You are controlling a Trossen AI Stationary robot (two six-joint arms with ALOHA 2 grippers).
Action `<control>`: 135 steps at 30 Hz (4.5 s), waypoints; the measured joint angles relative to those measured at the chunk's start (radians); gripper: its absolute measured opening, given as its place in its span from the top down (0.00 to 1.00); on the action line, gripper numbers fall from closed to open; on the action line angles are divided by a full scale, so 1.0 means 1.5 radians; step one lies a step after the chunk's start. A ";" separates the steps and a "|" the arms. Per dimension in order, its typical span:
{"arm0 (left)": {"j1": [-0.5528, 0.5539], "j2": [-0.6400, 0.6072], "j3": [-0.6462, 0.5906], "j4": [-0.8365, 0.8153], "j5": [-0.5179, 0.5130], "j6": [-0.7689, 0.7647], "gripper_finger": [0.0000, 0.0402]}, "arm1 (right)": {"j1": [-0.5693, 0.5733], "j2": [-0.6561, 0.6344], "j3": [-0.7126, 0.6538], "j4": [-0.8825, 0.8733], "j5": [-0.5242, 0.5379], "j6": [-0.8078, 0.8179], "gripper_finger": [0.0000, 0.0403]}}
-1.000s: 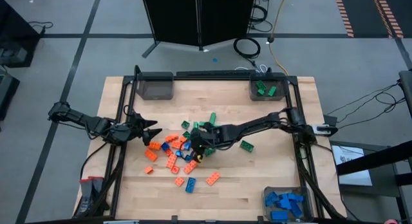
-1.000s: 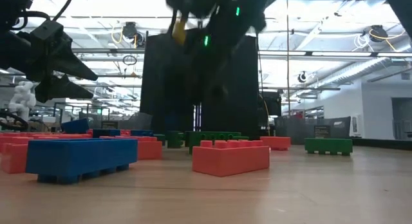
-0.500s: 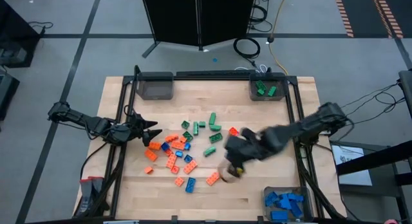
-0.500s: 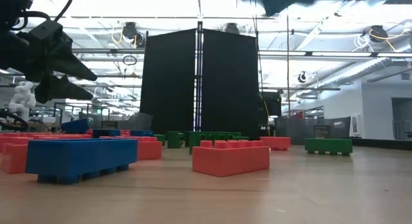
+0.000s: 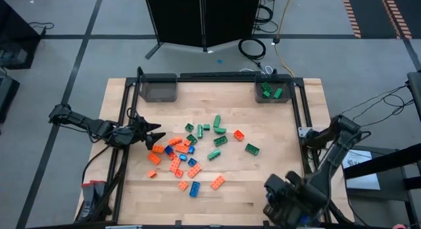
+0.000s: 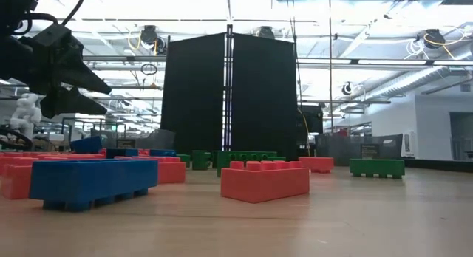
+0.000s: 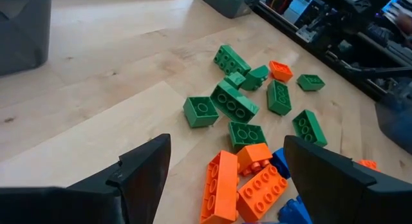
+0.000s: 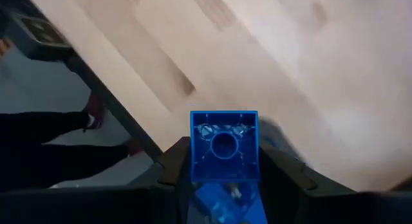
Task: Sort blocks
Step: Put the blue game piece into the bottom black bin
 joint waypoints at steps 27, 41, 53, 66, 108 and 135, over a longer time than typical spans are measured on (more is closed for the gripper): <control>0.000 0.000 0.000 0.000 -0.004 0.000 0.24 | 0.112 0.145 -0.008 0.028 -0.069 0.205 0.70; 0.000 0.000 0.000 0.000 -0.002 0.005 0.24 | 0.106 0.143 -0.008 0.029 -0.109 0.213 0.32; 0.000 0.010 0.000 0.007 0.146 0.092 0.24 | 0.060 0.102 -0.007 -0.049 -0.066 0.133 0.36; 0.000 0.092 0.000 0.095 0.167 0.252 0.24 | 0.005 0.071 -0.007 -0.111 -0.011 0.080 0.36; -0.025 0.444 0.158 -0.004 0.190 -0.120 0.24 | -0.357 -0.070 -0.006 0.081 0.178 -0.598 0.36; -0.061 0.610 0.283 -0.100 0.125 -0.108 0.24 | -0.350 -0.070 -0.007 0.056 0.179 -0.589 0.36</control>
